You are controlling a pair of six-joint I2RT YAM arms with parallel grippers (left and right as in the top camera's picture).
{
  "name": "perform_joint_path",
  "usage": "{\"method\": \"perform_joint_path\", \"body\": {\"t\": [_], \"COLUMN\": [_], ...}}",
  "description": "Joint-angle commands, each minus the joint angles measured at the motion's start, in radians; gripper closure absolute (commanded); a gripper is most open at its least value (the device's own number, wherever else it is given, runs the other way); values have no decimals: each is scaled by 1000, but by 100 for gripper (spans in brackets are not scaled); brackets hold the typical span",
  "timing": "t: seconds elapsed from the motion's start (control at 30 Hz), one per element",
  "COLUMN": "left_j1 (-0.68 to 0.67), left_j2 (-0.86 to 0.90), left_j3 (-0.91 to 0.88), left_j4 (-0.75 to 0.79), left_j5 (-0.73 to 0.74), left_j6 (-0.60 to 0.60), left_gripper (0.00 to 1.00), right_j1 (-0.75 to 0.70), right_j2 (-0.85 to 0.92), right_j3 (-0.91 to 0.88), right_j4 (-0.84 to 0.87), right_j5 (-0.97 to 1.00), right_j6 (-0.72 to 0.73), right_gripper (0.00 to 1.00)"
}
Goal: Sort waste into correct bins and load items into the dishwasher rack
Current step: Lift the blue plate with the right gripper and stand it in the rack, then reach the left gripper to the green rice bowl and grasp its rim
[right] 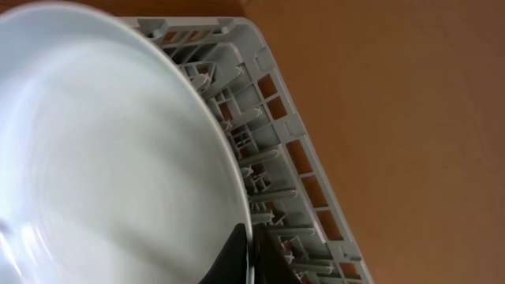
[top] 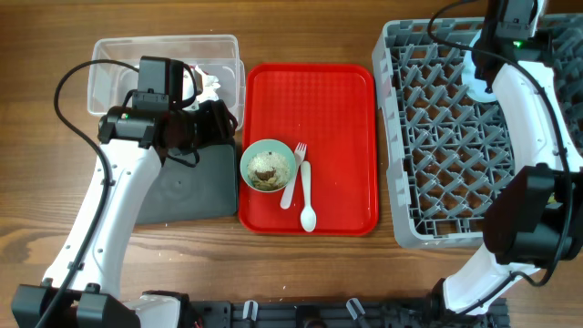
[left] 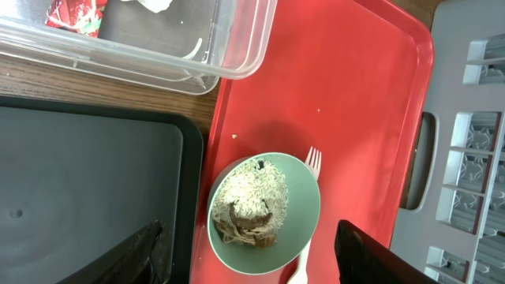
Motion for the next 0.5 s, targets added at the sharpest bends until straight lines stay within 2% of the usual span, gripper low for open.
{"method": "perform_joint_path", "body": {"t": [0.0,0.1,0.13,0.17,0.2,0.23,0.37,0.4,0.47], "left_j1": [3,3,3,3,3,3,3,3,3], "left_j2": [-20,-20,-20,-20,-20,-20,-20,-20,-20], "left_j3": [5,5,5,5,5,5,5,5,5], "left_j4": [7,8,9,9,9,9,9,8,5], "left_j5": [-13,-13,-13,-13,-13,-13,-13,-13,-13], "left_j6": [5,5,5,5,5,5,5,5,5], "left_gripper": [32,32,32,32,32,32,32,32,32], "right_j1": [8,13,16,16,17,17,17,18,19], "right_j2": [1,1,1,1,-2,-8,-86,-130,-193], "right_j3": [-3,-3,-3,-3,-3,-3,0,2,2], "right_j4": [-2,-48,-88,-106,-128,-145,-185,-196,-216], "right_j5": [14,-102,-178,-211,-233,-235,-294,-356,-523], "right_j6": [42,40,41,43,63,93,110,109,110], "right_gripper": [96,96,77,63,44,33,23,18,16]}}
